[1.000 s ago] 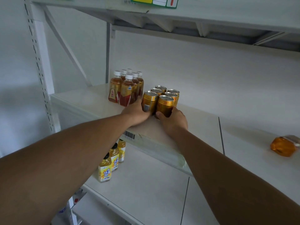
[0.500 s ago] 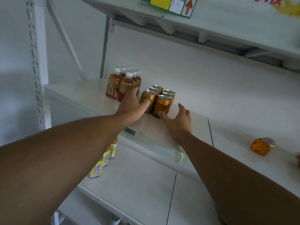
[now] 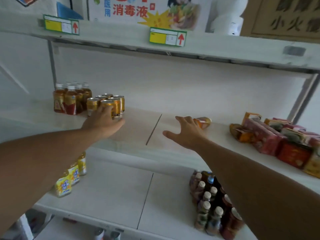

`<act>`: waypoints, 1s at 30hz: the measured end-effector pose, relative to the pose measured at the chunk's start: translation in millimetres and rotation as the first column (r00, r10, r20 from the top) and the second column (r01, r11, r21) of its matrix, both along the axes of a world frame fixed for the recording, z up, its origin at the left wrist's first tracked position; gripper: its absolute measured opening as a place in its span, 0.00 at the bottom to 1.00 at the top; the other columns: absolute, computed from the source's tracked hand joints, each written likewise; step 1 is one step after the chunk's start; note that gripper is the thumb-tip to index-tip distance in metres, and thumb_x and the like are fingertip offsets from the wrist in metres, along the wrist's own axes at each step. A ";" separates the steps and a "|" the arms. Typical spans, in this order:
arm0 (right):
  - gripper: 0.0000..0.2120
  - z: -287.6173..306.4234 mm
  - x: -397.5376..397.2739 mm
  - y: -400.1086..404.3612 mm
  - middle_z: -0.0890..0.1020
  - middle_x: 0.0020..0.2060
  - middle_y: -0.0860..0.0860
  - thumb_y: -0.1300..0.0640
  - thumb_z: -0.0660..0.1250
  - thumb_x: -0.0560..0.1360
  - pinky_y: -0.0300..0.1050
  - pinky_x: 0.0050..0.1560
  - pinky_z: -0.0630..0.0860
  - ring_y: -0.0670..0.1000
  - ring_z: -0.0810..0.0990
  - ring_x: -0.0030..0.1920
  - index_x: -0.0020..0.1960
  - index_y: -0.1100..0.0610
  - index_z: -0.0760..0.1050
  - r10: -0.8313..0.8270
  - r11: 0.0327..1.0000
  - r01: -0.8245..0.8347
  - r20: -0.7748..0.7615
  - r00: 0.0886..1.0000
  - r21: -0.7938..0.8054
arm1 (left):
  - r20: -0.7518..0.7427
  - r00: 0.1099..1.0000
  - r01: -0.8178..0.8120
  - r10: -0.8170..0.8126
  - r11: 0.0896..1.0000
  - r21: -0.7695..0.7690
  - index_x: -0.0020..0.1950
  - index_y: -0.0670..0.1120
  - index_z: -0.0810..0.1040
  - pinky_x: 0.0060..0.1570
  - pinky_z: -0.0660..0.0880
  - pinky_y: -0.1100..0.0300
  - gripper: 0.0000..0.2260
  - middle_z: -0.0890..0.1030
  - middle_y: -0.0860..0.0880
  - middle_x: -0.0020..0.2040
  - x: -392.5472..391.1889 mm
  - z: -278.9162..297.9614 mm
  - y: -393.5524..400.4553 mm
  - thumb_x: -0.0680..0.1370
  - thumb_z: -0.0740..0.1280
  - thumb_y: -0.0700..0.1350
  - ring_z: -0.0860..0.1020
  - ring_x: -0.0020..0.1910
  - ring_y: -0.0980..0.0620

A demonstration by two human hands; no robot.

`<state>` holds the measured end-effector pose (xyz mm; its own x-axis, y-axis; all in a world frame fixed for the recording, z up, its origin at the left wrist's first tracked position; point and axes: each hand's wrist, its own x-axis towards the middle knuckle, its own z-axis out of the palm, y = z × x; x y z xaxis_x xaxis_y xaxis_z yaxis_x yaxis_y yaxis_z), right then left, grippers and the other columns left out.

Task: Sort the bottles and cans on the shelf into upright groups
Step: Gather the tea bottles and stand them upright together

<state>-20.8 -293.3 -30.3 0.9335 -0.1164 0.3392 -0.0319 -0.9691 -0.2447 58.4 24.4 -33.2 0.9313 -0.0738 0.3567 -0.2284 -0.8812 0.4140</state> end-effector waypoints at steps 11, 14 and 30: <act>0.50 4.4 -91.0 -129.8 0.66 0.81 0.56 0.19 0.61 0.71 0.65 0.75 0.68 0.63 0.63 0.80 0.84 0.46 0.60 -0.131 0.991 0.131 -0.046 0.990 0.005 | -0.120 0.959 0.273 -0.257 0.950 0.149 0.85 0.55 0.59 0.72 0.69 0.43 0.45 0.64 0.49 0.83 -58.6 6.7 -192.6 0.72 0.57 0.77 0.64 0.81 0.43; 0.51 6.4 -105.5 -143.0 0.62 0.83 0.55 0.19 0.62 0.70 0.66 0.77 0.66 0.61 0.58 0.83 0.84 0.46 0.60 -0.190 0.981 0.191 -0.069 0.979 0.010 | -0.112 0.943 0.330 -0.314 0.929 0.170 0.84 0.55 0.61 0.73 0.69 0.44 0.46 0.65 0.49 0.83 -61.2 11.5 -218.4 0.71 0.57 0.78 0.65 0.81 0.44; 0.48 4.8 -111.5 -173.4 0.62 0.83 0.52 0.23 0.64 0.73 0.64 0.75 0.68 0.61 0.61 0.81 0.85 0.46 0.59 -0.282 0.959 0.281 -0.072 0.957 -0.024 | -0.111 0.872 0.489 -0.477 0.842 0.227 0.81 0.61 0.65 0.64 0.75 0.44 0.40 0.72 0.52 0.75 -42.1 19.9 -278.0 0.71 0.61 0.75 0.71 0.73 0.46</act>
